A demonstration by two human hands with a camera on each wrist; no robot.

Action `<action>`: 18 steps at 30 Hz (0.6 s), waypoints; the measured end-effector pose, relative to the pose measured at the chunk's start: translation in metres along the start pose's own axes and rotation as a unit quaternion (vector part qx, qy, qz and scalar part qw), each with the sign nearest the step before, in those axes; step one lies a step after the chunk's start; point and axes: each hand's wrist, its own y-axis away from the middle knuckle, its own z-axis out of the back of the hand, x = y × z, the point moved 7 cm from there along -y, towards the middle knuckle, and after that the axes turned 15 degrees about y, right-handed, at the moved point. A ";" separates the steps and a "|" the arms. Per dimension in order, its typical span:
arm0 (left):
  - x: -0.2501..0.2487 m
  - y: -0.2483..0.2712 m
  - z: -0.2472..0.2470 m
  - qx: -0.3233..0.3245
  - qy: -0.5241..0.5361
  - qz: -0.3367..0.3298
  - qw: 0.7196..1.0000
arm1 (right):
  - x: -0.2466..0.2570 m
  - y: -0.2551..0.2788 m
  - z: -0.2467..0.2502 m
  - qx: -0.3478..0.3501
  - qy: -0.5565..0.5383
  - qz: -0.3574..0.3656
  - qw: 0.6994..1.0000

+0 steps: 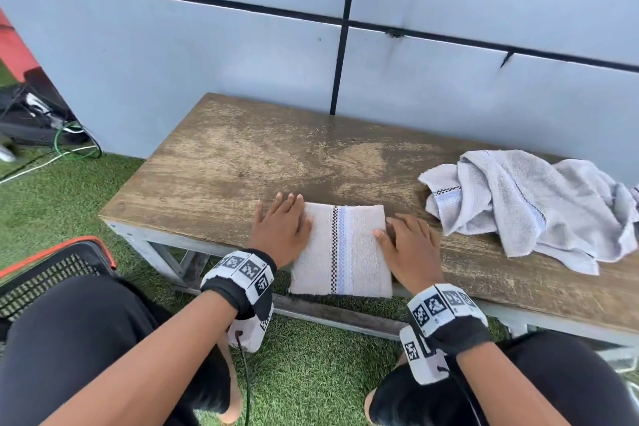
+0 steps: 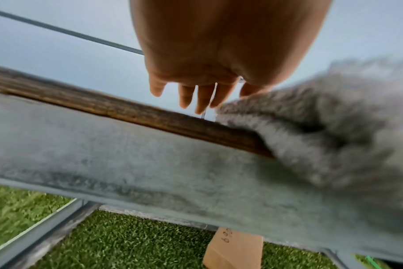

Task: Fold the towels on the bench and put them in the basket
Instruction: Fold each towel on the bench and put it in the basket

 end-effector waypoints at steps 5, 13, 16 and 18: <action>-0.004 0.012 0.022 -0.067 0.042 0.037 0.996 | -0.012 -0.002 0.001 0.037 -0.076 -0.043 0.995; 0.009 0.012 0.010 0.028 0.054 0.115 0.992 | -0.017 -0.004 -0.012 0.100 -0.105 -0.080 0.986; 0.009 0.011 0.007 0.032 0.110 0.115 0.987 | -0.013 -0.006 -0.013 0.110 -0.134 -0.095 0.980; 0.007 0.012 0.007 0.023 0.140 0.109 0.984 | -0.011 -0.005 -0.010 0.121 -0.149 -0.104 0.976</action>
